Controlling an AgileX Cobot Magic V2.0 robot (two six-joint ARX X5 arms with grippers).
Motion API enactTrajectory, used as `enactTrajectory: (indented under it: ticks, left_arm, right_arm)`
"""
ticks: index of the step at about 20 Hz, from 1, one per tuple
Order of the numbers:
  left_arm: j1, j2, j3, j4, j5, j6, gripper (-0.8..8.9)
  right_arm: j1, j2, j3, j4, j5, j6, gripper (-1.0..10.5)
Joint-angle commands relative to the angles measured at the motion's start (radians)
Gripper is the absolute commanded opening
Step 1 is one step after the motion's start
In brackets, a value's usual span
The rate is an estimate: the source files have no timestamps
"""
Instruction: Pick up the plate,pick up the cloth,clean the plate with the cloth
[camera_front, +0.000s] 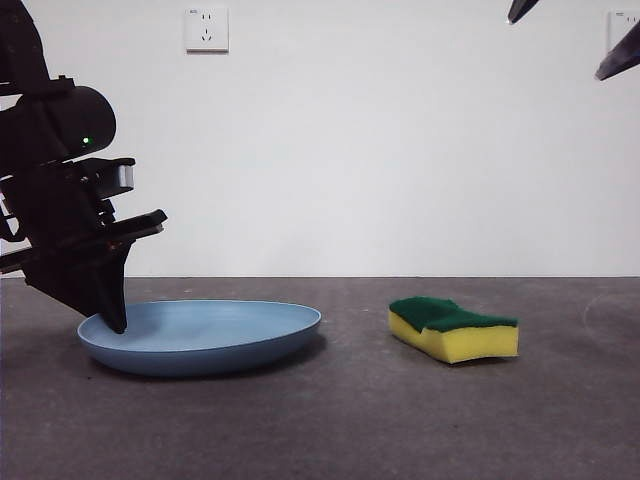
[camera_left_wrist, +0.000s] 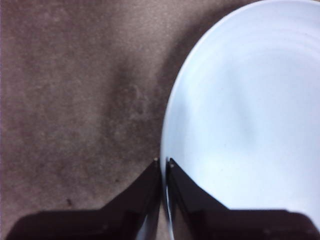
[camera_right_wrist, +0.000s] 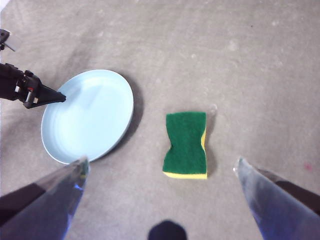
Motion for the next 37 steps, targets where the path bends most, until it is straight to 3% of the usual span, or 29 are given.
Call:
enactTrajectory:
  ticks: [1, 5, 9, 15, 26, 29, 32, 37]
  left_arm:
    - [-0.006, -0.020, -0.012, -0.023, -0.009, 0.027, -0.09]
    - [-0.006, -0.136, -0.012, -0.049, -0.010, 0.028, -0.09]
    - [-0.006, -0.272, -0.011, -0.086, -0.010, 0.028, -0.09]
    - [-0.006, -0.436, -0.009, -0.134, -0.010, 0.029, -0.09]
    - [-0.006, -0.468, -0.009, -0.183, -0.010, 0.054, -0.09]
    - [-0.006, -0.468, -0.009, -0.183, -0.010, 0.057, -0.09]
    - [-0.006, -0.468, -0.009, -0.183, -0.011, 0.058, -0.09]
    - [-0.006, -0.468, -0.009, -0.173, -0.014, 0.058, -0.09]
  right_arm:
    - [0.027, 0.025, 0.003, 0.044, 0.005, -0.007, 5.0]
    - [0.084, 0.148, 0.003, 0.095, 0.011, -0.031, 5.0]
    - [0.154, 0.314, 0.003, 0.129, 0.142, -0.079, 5.0]
    - [0.230, 0.496, 0.007, 0.228, 0.259, -0.108, 4.3]
    - [0.238, 0.717, 0.007, 0.339, 0.276, -0.107, 3.4]
    - [0.238, 0.764, 0.007, 0.340, 0.318, -0.105, 3.3]
    - [0.238, 0.773, 0.007, 0.343, 0.317, -0.106, 1.1]
    - [0.240, 0.762, 0.007, 0.349, 0.315, -0.106, -0.1]
